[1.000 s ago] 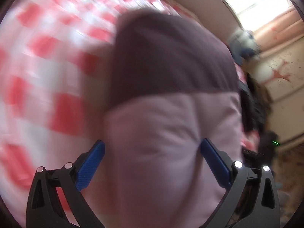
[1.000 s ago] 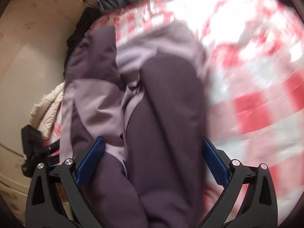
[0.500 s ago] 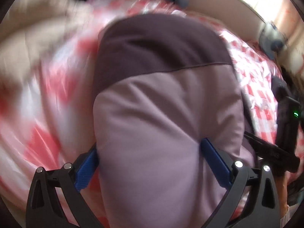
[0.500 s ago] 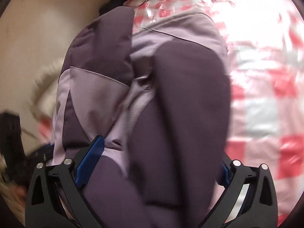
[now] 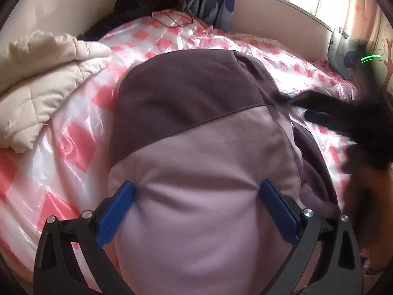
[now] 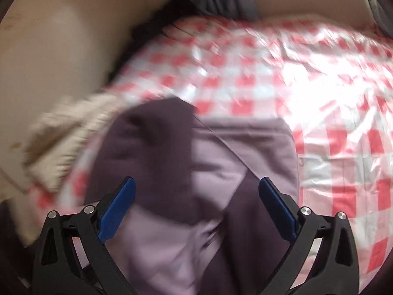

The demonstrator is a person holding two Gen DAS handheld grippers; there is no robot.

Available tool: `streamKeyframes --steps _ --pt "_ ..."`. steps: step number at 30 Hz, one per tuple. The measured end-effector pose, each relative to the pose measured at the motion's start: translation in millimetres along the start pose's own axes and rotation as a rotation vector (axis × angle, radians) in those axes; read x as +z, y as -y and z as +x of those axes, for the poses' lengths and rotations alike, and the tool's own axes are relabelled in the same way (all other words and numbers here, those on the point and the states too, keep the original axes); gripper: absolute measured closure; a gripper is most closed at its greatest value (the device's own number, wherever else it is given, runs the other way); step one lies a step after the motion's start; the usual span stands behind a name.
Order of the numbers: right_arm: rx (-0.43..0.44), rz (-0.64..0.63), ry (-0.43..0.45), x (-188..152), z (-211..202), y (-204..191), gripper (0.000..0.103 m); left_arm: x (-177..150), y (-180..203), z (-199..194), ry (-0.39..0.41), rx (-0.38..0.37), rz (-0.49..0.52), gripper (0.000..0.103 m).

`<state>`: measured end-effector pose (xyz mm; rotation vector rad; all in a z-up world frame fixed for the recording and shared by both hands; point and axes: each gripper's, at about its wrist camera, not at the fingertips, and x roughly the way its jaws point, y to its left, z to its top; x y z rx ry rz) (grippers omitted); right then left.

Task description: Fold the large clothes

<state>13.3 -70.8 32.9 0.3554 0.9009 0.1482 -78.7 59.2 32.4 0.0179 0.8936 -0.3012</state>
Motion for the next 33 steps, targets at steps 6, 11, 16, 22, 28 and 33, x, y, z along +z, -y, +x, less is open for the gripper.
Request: streamKeyframes --steps 6,11,16,22,28,33 --pt "0.034 0.055 -0.083 -4 35 38 0.007 -7 12 2 -0.019 0.027 0.072 0.005" --pt "0.050 -0.055 0.108 -55 -71 -5 0.007 -22 -25 -37 -0.022 0.010 -0.065 0.006" --pt "-0.060 -0.187 -0.034 -143 -56 -9 0.007 -56 -42 -19 -0.146 -0.045 -0.122 0.005" --pt "-0.052 -0.089 0.000 -144 -99 -5 0.007 -67 -31 -50 -0.129 -0.002 -0.088 0.006" --pt "-0.090 -0.088 -0.041 -157 -137 -22 0.007 -72 -29 -72 -0.140 0.060 -0.090 0.006" --pt "-0.154 -0.109 -0.030 -158 -154 -33 0.007 -74 -14 -94 -0.092 0.127 -0.068 0.006"
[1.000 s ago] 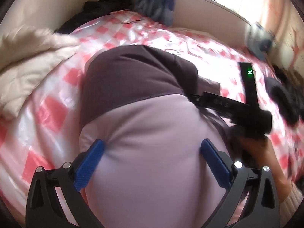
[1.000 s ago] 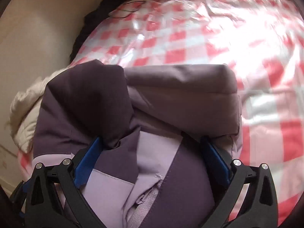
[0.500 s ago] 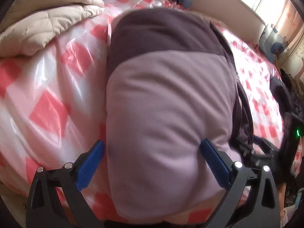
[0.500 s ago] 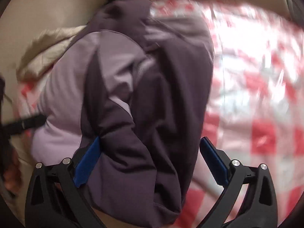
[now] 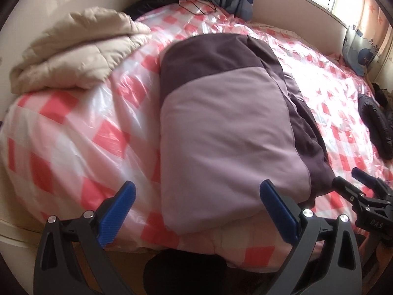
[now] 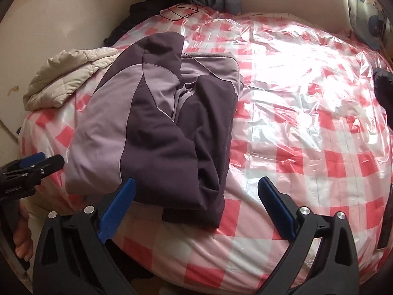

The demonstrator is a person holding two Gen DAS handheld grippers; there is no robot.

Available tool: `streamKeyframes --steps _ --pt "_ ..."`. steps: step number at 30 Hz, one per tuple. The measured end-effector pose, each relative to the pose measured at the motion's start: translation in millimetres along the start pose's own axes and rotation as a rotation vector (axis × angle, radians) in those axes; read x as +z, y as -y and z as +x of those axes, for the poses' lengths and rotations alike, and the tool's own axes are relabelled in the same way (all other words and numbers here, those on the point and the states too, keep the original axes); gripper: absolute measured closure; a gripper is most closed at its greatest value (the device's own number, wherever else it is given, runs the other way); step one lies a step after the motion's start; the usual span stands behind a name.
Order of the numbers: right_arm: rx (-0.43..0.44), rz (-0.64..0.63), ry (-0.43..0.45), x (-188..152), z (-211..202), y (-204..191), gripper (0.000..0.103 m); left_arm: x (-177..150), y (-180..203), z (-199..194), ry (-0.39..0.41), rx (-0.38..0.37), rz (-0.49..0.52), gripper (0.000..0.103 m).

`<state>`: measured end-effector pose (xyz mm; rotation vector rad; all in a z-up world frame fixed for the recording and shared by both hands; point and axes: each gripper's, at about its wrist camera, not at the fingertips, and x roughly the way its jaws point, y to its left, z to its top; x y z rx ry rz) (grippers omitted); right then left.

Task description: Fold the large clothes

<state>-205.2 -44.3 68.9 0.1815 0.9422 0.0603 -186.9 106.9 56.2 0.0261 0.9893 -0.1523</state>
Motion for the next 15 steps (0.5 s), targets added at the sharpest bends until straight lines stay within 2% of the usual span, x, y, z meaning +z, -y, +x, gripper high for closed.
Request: streamKeyframes --steps 6,15 --pt "-0.021 -0.034 -0.014 4 -1 -8 0.007 -2 3 -5 0.020 0.067 0.030 0.006" --pt "-0.030 -0.056 -0.024 8 2 -20 0.007 -4 -6 -8 0.024 0.071 0.014 0.006"
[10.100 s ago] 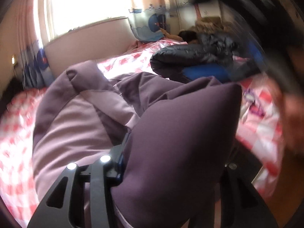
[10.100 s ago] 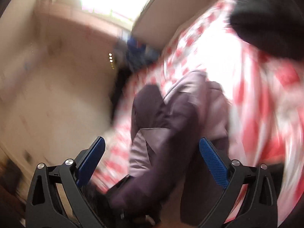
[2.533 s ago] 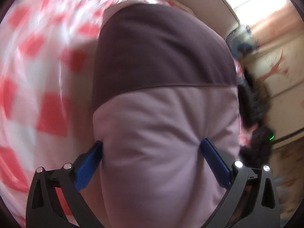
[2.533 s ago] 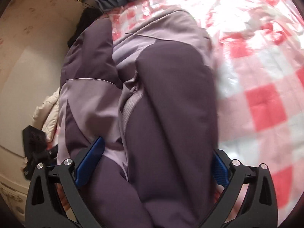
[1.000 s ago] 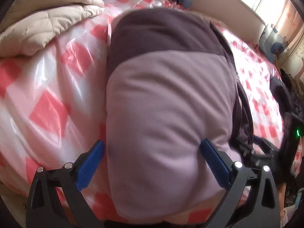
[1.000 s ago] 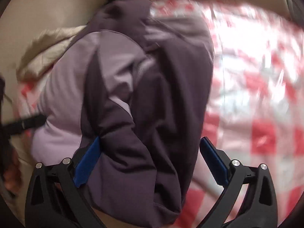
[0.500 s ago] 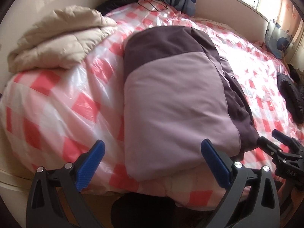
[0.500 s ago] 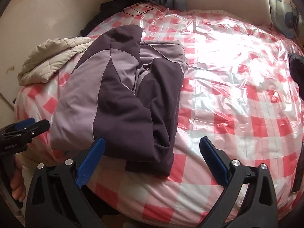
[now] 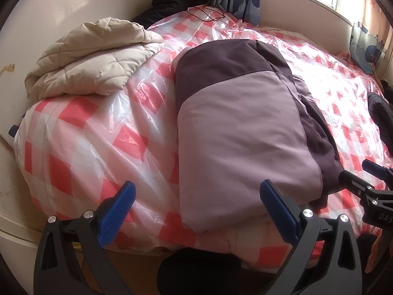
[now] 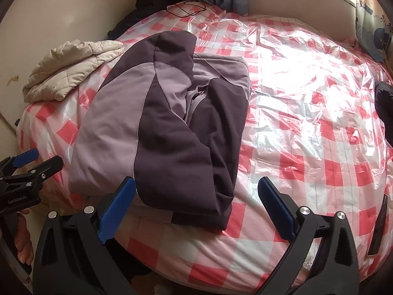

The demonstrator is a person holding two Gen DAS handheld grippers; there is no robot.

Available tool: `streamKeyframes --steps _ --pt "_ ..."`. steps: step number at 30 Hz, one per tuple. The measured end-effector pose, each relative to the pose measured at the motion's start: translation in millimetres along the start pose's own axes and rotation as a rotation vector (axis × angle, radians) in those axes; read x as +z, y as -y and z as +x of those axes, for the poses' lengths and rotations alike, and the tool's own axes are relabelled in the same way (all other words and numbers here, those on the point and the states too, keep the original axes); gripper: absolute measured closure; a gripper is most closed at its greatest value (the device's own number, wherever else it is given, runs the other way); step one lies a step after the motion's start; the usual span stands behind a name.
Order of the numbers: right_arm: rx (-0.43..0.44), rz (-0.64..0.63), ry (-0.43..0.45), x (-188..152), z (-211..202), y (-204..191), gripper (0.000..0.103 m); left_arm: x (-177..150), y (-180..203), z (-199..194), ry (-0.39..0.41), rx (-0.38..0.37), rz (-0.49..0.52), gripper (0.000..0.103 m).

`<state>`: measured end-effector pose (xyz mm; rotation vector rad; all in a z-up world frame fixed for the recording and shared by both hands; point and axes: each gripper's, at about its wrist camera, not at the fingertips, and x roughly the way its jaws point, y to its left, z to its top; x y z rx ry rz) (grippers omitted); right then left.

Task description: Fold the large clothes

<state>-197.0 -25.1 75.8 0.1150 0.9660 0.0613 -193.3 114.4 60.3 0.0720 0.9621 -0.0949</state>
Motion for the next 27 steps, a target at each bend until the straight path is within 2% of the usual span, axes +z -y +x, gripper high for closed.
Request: streamKeyframes --steps 9,14,19,27 --pt "0.004 -0.018 -0.011 -4 4 -6 0.007 -4 3 -3 0.005 -0.007 0.005 0.006" --pt "0.006 0.000 -0.007 -4 1 1 0.007 -3 5 0 -0.015 -0.022 0.004 0.006" --pt "0.003 0.007 -0.012 -3 2 5 0.007 0 7 13 -0.086 -0.002 0.005 0.006" --pt "0.005 0.005 -0.017 -4 4 5 0.007 -2 9 16 -0.082 -0.003 0.018 0.006"
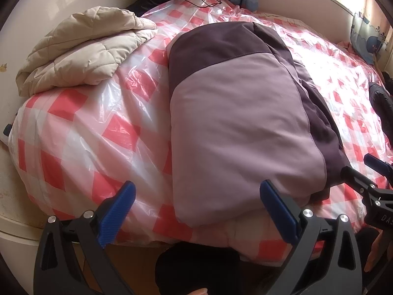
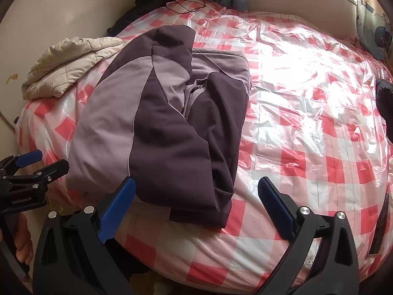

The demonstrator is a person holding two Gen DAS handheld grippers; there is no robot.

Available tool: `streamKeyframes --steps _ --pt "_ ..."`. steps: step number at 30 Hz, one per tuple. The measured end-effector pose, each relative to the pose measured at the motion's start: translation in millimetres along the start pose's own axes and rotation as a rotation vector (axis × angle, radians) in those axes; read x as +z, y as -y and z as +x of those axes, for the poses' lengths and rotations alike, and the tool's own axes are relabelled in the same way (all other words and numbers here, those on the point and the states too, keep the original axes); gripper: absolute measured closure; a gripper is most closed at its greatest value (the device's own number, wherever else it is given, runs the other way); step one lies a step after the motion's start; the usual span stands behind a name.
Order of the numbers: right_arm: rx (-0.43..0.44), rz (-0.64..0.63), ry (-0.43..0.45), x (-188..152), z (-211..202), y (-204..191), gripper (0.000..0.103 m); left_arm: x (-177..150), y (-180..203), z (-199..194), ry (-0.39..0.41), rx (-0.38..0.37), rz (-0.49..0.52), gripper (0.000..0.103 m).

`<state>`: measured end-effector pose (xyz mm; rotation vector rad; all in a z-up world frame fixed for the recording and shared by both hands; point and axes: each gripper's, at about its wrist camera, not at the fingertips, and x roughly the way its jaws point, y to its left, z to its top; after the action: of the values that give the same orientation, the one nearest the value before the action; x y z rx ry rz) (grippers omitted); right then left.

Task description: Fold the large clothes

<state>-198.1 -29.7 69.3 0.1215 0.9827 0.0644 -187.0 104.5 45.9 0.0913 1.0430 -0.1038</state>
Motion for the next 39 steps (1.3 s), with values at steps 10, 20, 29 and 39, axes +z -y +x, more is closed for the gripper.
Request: streamKeyframes --steps 10,20,29,39 --pt "0.012 0.007 -0.009 -1 2 0 0.007 1 0 -1 0.009 -0.001 0.001 0.006" --pt "0.024 0.020 -0.021 -5 3 2 0.007 1 6 -4 0.017 -0.003 0.026 0.006" --pt "0.029 0.033 -0.013 -5 1 4 0.007 0 7 -5 0.018 -0.005 0.027 0.006" --pt "0.043 0.048 -0.011 -8 1 9 0.007 2 8 -6 0.026 -0.030 0.017 0.006"
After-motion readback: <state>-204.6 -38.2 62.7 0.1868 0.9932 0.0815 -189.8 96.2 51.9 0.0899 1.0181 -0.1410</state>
